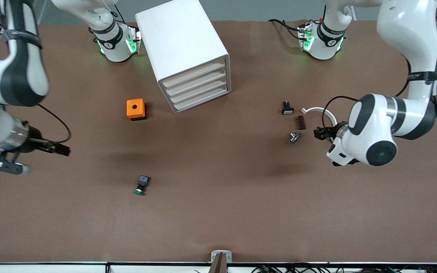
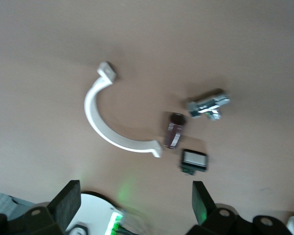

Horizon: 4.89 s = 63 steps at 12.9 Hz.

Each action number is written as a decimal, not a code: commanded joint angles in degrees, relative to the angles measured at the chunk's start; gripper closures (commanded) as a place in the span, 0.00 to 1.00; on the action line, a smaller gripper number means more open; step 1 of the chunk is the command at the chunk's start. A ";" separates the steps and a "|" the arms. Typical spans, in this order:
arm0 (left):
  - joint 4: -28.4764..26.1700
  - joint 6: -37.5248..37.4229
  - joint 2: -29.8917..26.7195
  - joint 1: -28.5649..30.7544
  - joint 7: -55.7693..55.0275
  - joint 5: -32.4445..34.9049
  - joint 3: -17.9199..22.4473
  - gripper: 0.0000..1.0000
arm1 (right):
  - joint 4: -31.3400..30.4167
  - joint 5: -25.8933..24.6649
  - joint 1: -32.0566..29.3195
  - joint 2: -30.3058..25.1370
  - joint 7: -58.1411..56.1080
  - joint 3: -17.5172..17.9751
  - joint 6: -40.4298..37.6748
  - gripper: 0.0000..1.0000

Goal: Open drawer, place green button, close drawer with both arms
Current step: 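Grasp the green button with the right gripper while the left gripper reaches the drawer, then lift the button with the right gripper while the left gripper grips the drawer handle, then pull the drawer open with the left gripper while the right gripper carries the button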

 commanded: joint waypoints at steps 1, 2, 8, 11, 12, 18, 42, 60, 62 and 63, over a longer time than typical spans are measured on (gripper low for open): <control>4.95 -0.82 2.29 -3.55 -10.65 -6.14 0.21 0.00 | -0.47 3.21 3.71 5.30 5.62 -0.41 6.57 0.00; 6.45 -0.82 3.43 -4.87 -15.57 -8.42 0.12 0.00 | -0.21 4.88 4.68 7.67 6.23 -0.41 8.59 0.00; 14.27 -0.65 12.31 -11.03 -48.96 -26.79 0.21 0.00 | 0.14 5.08 9.87 19.46 11.33 -0.41 20.65 0.00; 15.34 -0.65 15.30 -13.23 -60.77 -34.00 0.21 0.00 | 0.23 5.87 10.92 21.66 13.87 -0.41 23.89 0.00; 15.34 -0.65 16.53 -13.41 -64.36 -36.98 0.12 0.00 | 0.23 5.87 11.97 22.53 14.67 -0.41 24.69 0.00; 15.25 -0.65 23.39 -15.34 -85.65 -50.27 0.03 0.00 | 2.60 5.61 12.42 27.02 15.64 -0.41 27.07 0.00; 13.58 -7.50 32.36 -24.66 -97.79 -57.14 -2.87 0.49 | -2.85 7.71 21.03 3.65 45.52 1.17 3.44 1.00; 13.76 -7.77 33.07 -22.12 -99.03 -58.80 -2.60 0.88 | -4.25 7.71 22.09 3.56 46.49 1.08 3.69 1.00; 13.85 -7.77 32.98 -19.93 -98.94 -59.42 -2.52 0.88 | -4.25 7.71 22.09 3.56 46.49 1.08 3.78 1.00; 14.11 -7.68 32.98 -18.96 -98.94 -59.68 -2.43 0.88 | -4.25 7.71 22.09 3.56 46.58 1.08 3.78 1.00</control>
